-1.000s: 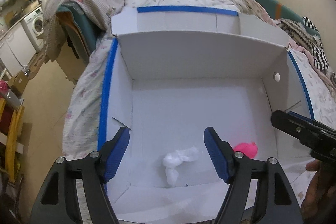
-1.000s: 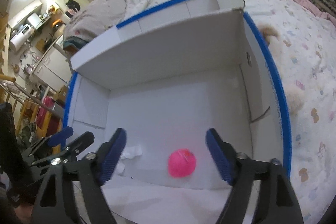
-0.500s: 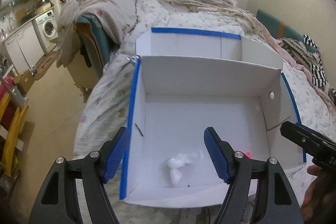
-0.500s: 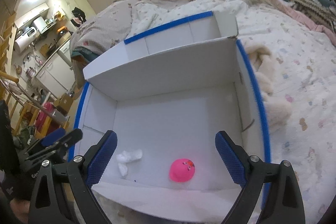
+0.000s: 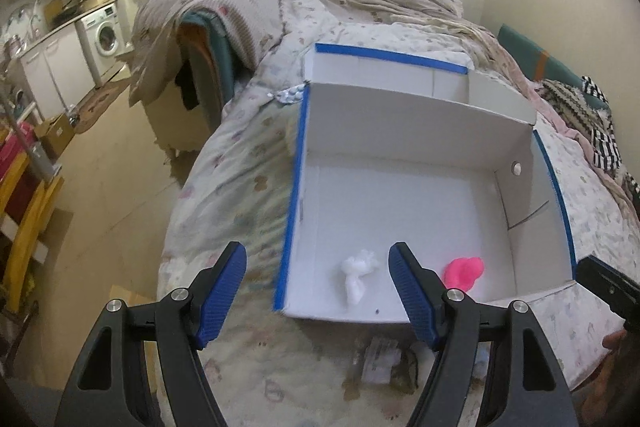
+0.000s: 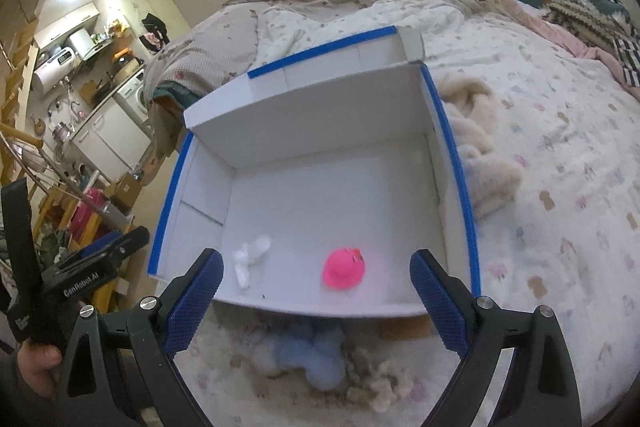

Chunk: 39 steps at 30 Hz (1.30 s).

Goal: Organize soft objects
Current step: 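Withdraw both open grippers from the box back toward the items, then grasp the clear barcode bag with the left gripper while the right gripper grasps the tan sponge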

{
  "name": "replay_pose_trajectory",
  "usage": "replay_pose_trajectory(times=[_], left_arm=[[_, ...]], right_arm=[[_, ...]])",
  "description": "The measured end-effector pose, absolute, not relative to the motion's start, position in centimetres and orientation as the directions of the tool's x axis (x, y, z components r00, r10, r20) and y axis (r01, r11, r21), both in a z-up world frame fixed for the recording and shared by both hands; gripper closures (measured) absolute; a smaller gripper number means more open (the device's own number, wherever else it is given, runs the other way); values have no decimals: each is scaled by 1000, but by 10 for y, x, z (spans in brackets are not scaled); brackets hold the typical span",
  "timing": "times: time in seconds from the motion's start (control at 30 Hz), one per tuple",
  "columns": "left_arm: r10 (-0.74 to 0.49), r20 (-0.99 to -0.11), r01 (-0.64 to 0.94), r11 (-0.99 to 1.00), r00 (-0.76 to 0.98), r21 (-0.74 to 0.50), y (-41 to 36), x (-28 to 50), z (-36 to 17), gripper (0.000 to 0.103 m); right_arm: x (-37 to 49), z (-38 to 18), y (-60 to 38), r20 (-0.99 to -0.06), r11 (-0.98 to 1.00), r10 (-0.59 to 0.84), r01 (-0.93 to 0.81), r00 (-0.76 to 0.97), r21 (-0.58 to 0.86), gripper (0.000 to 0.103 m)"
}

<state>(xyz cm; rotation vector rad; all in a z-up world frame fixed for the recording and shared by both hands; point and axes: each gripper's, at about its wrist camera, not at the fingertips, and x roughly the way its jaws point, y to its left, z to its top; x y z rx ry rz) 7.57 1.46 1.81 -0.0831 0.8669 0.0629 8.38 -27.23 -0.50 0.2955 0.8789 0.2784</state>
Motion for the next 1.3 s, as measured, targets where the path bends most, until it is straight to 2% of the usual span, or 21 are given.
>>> replay_pose_trajectory(times=[0.37,0.7,1.07,1.3], left_arm=[[54,-815,-157,987,577,-46,36,58,-4,32],[22,-854,-111,993,519,-43,24,58,-21,32],[31,-887,-121,992,460,-29,18,67,-45,32],[-61,-941,-61,994,334,-86,0,78,-82,32]], right_arm=[[60,-20,-286,-763,933,312,-29,567,360,3],[59,-31,-276,-803,940,307,-30,511,341,3],[71,-56,-281,-823,907,358,45,441,419,3],[82,-71,-281,-845,901,360,89,397,425,3]])
